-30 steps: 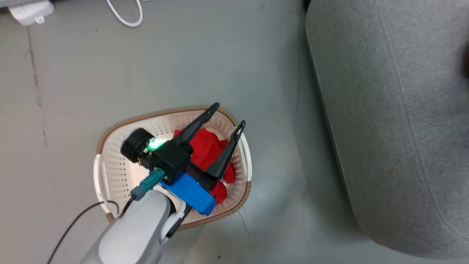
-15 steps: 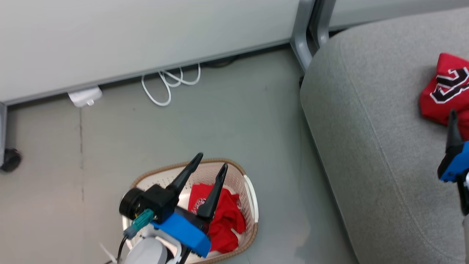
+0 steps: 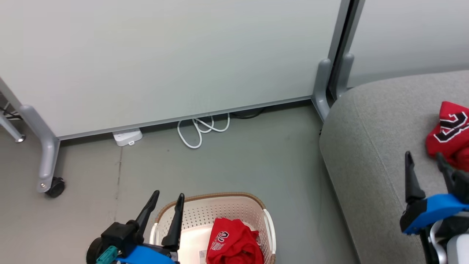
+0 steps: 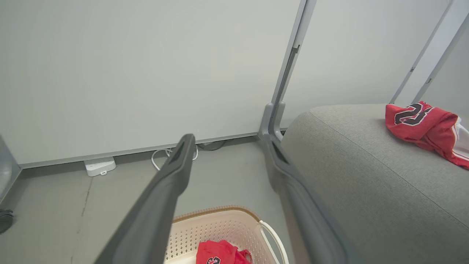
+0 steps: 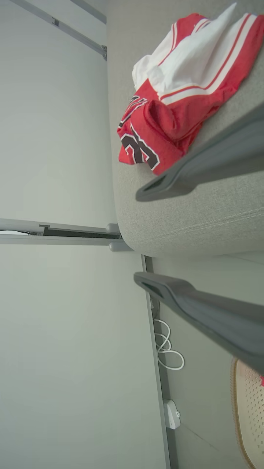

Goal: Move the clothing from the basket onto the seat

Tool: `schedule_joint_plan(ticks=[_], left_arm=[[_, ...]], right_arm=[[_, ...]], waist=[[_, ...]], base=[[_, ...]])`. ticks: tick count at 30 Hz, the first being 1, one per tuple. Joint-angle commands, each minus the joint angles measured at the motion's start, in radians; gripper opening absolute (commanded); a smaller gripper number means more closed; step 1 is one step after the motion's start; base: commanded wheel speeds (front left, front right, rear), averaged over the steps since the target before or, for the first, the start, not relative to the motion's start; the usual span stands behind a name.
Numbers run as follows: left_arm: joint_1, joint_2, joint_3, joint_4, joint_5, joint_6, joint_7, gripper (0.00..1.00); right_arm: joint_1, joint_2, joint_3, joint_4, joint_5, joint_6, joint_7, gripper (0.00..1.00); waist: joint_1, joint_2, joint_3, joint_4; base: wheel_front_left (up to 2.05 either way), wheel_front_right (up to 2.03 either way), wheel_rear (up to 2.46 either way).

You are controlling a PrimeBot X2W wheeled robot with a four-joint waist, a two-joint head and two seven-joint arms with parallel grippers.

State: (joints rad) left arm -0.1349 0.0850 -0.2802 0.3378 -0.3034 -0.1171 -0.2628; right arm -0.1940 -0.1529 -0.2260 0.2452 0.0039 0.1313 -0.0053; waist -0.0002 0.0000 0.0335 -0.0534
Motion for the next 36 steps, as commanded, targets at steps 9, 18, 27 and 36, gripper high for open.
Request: schedule_joint_plan(ticks=[9, 18, 27, 36], left_arm=[[0.031, -0.008, 0.111, 0.001, 0.026, -0.001, -0.003, 1.00], [0.038, -0.012, 0.159, 0.016, 0.041, -0.007, -0.003, 1.00], [0.039, -0.017, 0.178, 0.021, 0.051, -0.011, -0.003, 1.00], [0.033, -0.022, 0.180, 0.022, 0.058, -0.014, -0.003, 1.00]], right_arm=[[0.190, 0.072, 0.054, -0.230, 0.027, -0.001, 0.057, 1.00], [0.279, 0.101, 0.073, -0.310, 0.026, -0.001, 0.058, 1.00], [0.293, 0.104, 0.095, -0.308, 0.034, -0.001, 0.051, 1.00], [0.272, 0.104, 0.107, -0.301, 0.037, -0.001, 0.048, 1.00]], waist=[[0.0002, 0.0000, -0.031, 0.072], [0.0002, 0.0000, -0.035, 0.104], [0.0002, 0.0000, -0.036, 0.102], [0.0002, 0.0000, -0.022, 0.097]], base=[[0.00, 0.00, 0.00], [0.00, 0.00, 0.00], [0.00, 0.00, 0.00], [0.00, 0.00, 0.00]])
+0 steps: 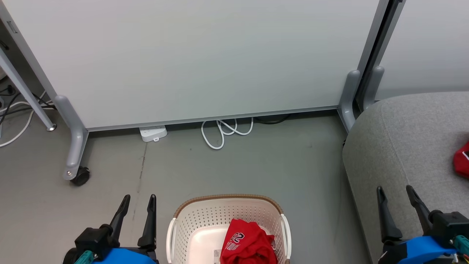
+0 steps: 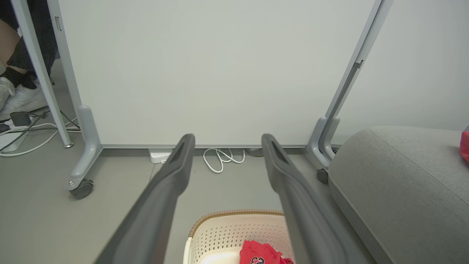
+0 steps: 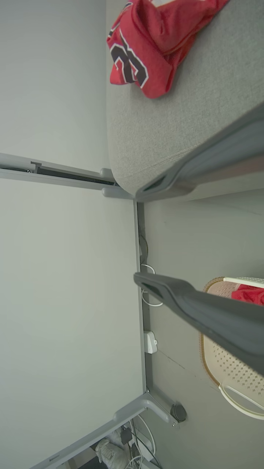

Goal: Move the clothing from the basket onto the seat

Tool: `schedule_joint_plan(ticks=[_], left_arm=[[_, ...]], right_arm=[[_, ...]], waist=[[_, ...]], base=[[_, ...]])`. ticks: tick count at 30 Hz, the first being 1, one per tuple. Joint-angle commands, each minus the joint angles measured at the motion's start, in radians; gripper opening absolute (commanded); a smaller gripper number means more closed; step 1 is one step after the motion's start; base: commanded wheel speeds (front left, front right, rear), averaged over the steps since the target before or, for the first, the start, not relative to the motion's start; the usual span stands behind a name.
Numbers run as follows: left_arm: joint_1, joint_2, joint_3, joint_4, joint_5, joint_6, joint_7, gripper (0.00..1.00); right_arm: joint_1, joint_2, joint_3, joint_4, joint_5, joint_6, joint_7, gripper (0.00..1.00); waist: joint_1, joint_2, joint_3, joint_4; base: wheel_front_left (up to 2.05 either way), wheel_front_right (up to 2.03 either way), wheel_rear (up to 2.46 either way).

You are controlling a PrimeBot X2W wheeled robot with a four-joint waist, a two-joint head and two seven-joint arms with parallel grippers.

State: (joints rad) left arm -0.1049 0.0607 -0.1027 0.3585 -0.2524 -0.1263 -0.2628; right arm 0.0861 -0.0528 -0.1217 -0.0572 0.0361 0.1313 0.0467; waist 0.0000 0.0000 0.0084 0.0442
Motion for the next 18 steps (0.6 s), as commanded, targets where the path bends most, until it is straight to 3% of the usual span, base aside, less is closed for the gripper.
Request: schedule_joint_plan(ticks=[1, 8, 18], left_arm=[[0.001, 0.002, 0.001, 0.000, 0.008, -0.005, -0.003, 1.00], [-0.029, -0.001, -0.019, -0.002, 0.011, -0.005, -0.003, 1.00], [-0.129, -0.003, -0.112, 0.038, 0.019, -0.005, -0.003, 1.00]], right_arm=[[-0.012, 0.004, 0.004, 0.002, 0.005, -0.001, -0.004, 1.00], [-0.051, 0.004, 0.022, -0.006, 0.009, -0.001, -0.013, 1.00], [-0.184, 0.004, 0.073, -0.035, 0.005, -0.001, -0.031, 1.00]], waist=[[0.0000, 0.0000, 0.006, -0.002], [0.0000, 0.0000, 0.065, -0.018], [0.0000, 0.0000, 0.283, -0.059]], base=[[0.00, 0.00, 0.00], [0.00, 0.00, 0.00], [0.00, 0.00, 0.00]])
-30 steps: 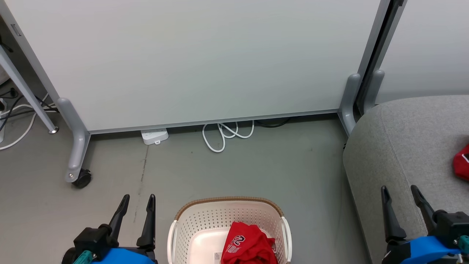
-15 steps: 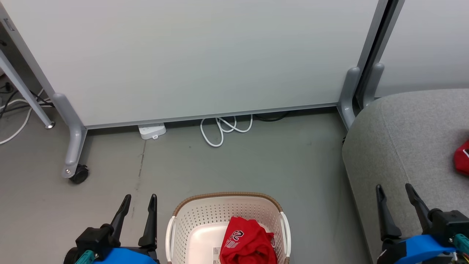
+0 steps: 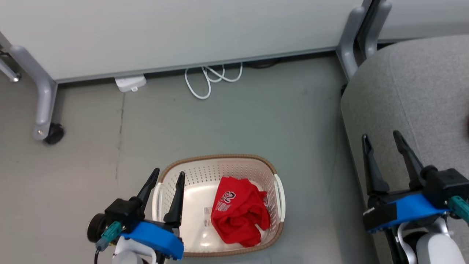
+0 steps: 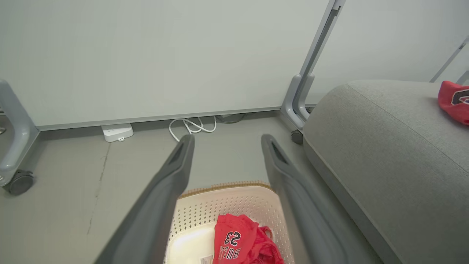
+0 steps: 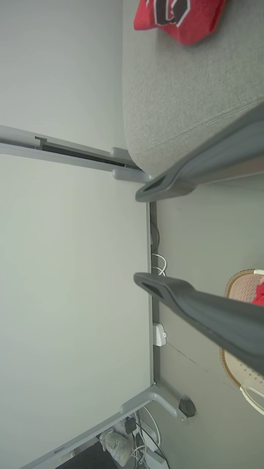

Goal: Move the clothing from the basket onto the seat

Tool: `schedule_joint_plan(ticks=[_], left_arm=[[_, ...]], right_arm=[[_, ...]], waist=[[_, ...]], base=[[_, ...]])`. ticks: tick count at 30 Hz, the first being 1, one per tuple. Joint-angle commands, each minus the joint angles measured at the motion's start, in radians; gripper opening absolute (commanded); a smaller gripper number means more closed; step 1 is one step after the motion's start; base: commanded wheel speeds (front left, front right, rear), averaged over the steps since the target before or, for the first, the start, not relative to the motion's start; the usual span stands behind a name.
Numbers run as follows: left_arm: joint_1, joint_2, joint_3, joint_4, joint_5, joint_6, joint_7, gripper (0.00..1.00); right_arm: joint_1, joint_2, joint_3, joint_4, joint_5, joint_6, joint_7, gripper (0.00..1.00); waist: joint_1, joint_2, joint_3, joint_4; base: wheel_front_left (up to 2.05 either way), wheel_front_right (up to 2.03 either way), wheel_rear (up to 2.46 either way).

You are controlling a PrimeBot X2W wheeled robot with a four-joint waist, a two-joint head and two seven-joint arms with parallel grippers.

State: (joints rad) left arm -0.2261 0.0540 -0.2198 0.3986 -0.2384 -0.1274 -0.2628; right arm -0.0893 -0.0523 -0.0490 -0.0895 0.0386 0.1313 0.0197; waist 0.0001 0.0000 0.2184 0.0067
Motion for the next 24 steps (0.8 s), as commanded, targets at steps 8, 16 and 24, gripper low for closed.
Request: schedule_joint_plan(ticks=[8, 16, 24], left_arm=[[-0.162, 0.019, -0.114, 0.125, 0.015, -0.004, -0.003, 1.00], [-0.320, 0.059, -0.243, 0.307, 0.029, -0.004, -0.003, 1.00], [-0.426, 0.108, -0.292, 0.486, 0.058, -0.004, -0.003, 1.00]], right_arm=[[-0.169, 0.003, 0.060, -0.010, -0.001, -0.001, -0.033, 1.00], [-0.296, 0.003, 0.133, 0.000, 0.022, -0.001, -0.073, 1.00], [-0.367, 0.003, 0.189, 0.028, 0.075, -0.001, -0.129, 1.00]], waist=[[-0.0001, 0.0000, 0.294, -0.091], [-0.0001, 0.0000, 0.465, -0.186], [-0.0001, 0.0000, 0.584, -0.282]], base=[[0.00, 0.00, 0.00], [0.00, 0.00, 0.00], [0.00, 0.00, 0.00]])
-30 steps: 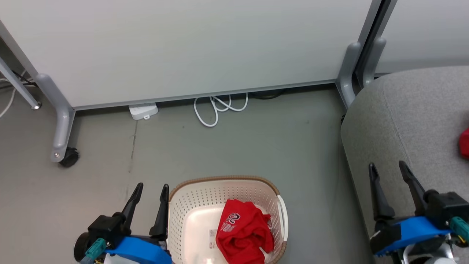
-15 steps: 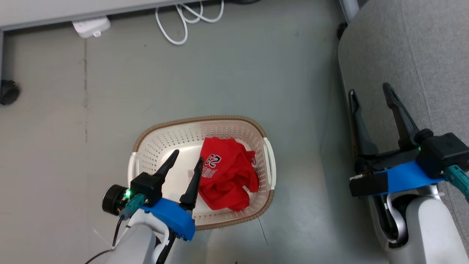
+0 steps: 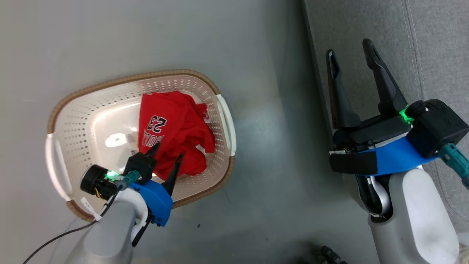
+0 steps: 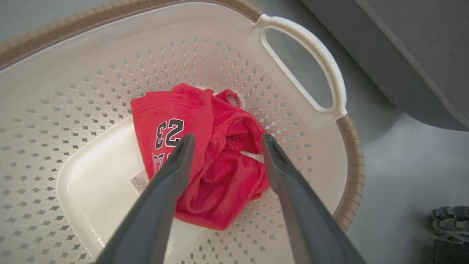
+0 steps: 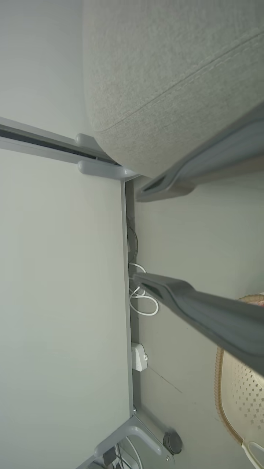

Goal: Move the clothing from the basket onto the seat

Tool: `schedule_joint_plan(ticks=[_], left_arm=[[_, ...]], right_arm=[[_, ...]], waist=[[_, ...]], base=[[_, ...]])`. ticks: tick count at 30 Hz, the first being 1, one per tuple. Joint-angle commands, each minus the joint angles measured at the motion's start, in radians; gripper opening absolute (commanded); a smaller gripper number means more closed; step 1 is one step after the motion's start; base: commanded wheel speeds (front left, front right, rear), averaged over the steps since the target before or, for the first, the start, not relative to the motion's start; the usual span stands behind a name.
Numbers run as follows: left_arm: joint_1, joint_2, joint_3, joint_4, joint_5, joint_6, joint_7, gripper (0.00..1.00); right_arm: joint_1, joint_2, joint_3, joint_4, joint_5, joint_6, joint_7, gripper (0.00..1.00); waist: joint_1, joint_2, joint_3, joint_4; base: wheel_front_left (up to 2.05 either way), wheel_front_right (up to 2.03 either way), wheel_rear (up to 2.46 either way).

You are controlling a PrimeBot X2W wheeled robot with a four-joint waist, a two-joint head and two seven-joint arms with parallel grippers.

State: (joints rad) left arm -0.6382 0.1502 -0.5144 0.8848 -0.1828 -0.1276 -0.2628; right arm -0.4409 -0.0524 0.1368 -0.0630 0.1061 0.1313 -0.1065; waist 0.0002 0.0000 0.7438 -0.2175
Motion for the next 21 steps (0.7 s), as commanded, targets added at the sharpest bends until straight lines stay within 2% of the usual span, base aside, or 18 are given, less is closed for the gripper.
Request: schedule_joint_plan(ticks=[1, 6, 21], left_arm=[[-0.025, 0.017, 0.002, 0.018, 0.007, -0.003, -0.003, 1.00], [-0.075, 0.046, -0.005, 0.102, 0.020, 0.007, -0.003, 1.00], [-0.196, 0.112, 0.012, 0.296, 0.025, 0.141, 0.057, 1.00]], right_arm=[[-0.018, 0.004, 0.007, 0.007, 0.013, -0.001, -0.013, 1.00], [-0.031, 0.004, 0.025, 0.040, 0.046, -0.001, -0.048, 1.00], [-0.068, 0.003, 0.069, 0.109, 0.109, -0.001, -0.114, 1.00]], waist=[[-0.0002, 0.0000, 0.069, -0.067], [-0.0002, 0.0000, 0.112, -0.106], [-0.0002, 0.0000, 0.185, -0.176]], base=[[0.00, 0.00, 0.00], [0.00, 0.00, 0.00], [0.00, 0.00, 0.00]])
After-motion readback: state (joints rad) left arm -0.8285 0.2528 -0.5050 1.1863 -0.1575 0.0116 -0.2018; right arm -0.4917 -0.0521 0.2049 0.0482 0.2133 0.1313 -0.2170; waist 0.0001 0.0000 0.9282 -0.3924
